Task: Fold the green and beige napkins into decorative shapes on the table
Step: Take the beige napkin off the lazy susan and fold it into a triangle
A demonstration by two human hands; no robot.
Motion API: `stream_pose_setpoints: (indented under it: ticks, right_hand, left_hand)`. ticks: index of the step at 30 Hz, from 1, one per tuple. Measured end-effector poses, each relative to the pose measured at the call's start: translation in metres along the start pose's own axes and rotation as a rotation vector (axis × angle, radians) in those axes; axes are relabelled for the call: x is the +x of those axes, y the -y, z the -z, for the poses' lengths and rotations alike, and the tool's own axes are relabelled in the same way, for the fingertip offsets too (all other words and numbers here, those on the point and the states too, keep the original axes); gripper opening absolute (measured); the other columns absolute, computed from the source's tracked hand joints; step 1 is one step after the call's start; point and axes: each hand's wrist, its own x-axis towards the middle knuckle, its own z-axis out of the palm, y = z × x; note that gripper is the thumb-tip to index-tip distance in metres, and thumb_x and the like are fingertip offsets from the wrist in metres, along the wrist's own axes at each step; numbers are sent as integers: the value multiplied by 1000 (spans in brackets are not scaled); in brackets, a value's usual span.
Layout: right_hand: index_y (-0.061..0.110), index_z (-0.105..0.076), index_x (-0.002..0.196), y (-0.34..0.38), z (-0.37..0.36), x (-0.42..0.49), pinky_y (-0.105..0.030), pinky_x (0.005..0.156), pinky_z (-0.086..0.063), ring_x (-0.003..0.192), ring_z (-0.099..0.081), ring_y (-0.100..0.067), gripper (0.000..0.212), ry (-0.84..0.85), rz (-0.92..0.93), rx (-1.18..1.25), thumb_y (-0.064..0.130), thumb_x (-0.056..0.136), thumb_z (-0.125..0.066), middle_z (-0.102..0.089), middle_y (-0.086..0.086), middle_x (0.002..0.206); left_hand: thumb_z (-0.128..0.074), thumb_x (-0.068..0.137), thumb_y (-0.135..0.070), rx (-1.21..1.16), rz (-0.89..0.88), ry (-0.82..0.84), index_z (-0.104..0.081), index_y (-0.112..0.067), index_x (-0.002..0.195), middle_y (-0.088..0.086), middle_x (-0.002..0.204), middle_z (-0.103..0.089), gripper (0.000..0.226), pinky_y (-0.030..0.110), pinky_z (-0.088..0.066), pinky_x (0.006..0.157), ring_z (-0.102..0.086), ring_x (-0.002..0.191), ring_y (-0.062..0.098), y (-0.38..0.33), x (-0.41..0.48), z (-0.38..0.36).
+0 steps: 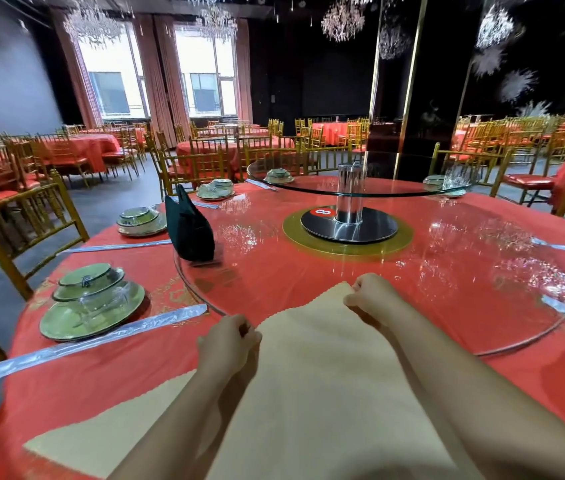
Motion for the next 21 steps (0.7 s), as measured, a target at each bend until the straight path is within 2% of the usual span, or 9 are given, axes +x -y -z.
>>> stream_pose_setpoints:
  ticks: [2,5,9,12,15,18,19,21]
  right_hand:
    - [12,-38,59,2,0,1,-29,49,-26,61,-40,-22,27,-7,-6,14,7,76,-59,-40,-4,61]
    - [14,-36,58,4,-1,3,-25,46,-26,54,-38,-19,30,-11,-39,0,7,72,-62,-39,-2,58]
    - [11,-41,61,11,0,3,-25,45,-31,56,-45,-21,24,20,-77,-60,8,73,-62,-44,-3,59]
    - [10,-40,64,13,0,2,-22,42,-30,49,-41,-20,20,66,-102,47,2,72,-56,-41,-4,58]
    - [14,-36,68,13,5,1,-24,44,-34,52,-41,-20,18,108,-145,160,3,71,-50,-40,-4,64]
    - [10,-40,66,15,19,-4,-15,35,-27,33,-36,-15,19,153,-169,165,5,82,-49,-38,-5,57]
    - [9,-44,66,15,22,-3,-17,38,-28,34,-36,-15,20,146,-156,195,5,84,-52,-40,-6,57]
    - [7,-57,76,13,21,1,-24,53,-34,56,-45,-17,9,115,-115,234,5,85,-59,-50,-8,74]
  left_hand:
    - [-59,87,-27,-61,-11,15,-43,-24,63,-6,70,-56,29,35,-36,73,-58,83,25,2,1,-1]
    - [-60,86,-23,-114,-27,25,-45,-24,61,-2,70,-59,29,38,-43,75,-59,83,29,5,1,-2]
    - [-59,86,-21,-132,-42,17,-45,-24,60,2,73,-61,30,41,-45,78,-60,84,30,8,3,-3]
    - [-57,88,-20,-139,-55,18,-45,-25,60,1,73,-60,31,39,-44,77,-59,86,30,9,3,-4]
    - [-56,89,-19,-156,-70,17,-43,-25,59,1,74,-59,33,38,-44,76,-59,86,30,10,3,-4]
    - [-55,90,-19,-156,-83,13,-44,-26,60,3,76,-61,33,38,-44,75,-60,87,30,11,3,-5]
    - [-55,90,-19,-157,-87,12,-44,-26,61,3,76,-60,32,37,-44,75,-60,87,30,12,3,-5]
    - [-55,90,-19,-161,-90,14,-44,-26,61,2,75,-60,32,37,-44,74,-60,86,30,13,3,-5]
